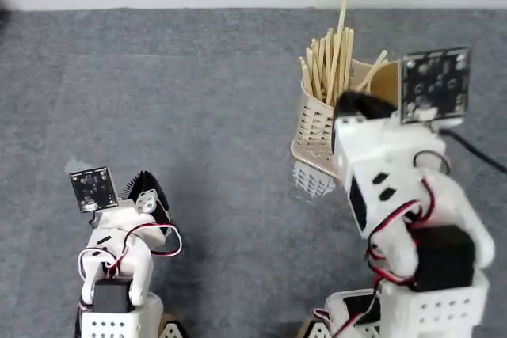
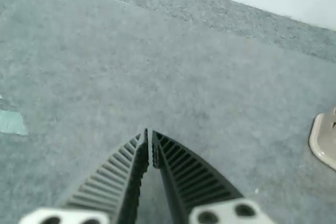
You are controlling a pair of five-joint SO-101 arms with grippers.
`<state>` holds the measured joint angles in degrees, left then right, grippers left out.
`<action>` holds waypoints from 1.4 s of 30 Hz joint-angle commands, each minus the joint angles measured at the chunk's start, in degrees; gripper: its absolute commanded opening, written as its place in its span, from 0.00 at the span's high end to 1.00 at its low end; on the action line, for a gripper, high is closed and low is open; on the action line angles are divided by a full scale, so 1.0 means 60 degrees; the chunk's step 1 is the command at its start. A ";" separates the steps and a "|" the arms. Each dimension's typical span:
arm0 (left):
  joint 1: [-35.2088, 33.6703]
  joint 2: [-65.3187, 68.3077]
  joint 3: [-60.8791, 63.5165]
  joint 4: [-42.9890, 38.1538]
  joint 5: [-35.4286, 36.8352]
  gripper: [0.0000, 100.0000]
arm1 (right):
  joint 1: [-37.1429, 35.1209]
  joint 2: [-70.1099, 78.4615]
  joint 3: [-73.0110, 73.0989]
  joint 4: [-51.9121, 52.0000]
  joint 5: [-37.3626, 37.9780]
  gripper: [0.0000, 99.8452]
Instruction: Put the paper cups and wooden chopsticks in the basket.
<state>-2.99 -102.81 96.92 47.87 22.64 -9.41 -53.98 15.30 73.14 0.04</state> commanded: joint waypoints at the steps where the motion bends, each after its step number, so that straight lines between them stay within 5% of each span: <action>1: 0.0059 0.0029 -0.0066 0.0220 0.0073 0.99 | -0.0022 -0.1355 0.1626 -0.0315 -0.0645 0.99; 20: 0.0059 0.0059 -0.0066 0.0630 0.0015 0.99 | -0.0007 -0.8447 1.1297 -0.2689 -0.0821 0.99; 33: 0.0059 0.0029 -0.0066 0.2271 0.0073 0.99 | 0.0051 -0.8315 1.3495 -0.1912 -0.0777 0.99; 42: 0.0059 0.0029 -0.0066 0.3619 0.0073 0.99 | 0.1634 -0.8330 1.3509 -0.0359 -0.0777 0.99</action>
<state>-2.90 -102.81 96.92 66.59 22.55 -2.64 -103.12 95.47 68.92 -4.62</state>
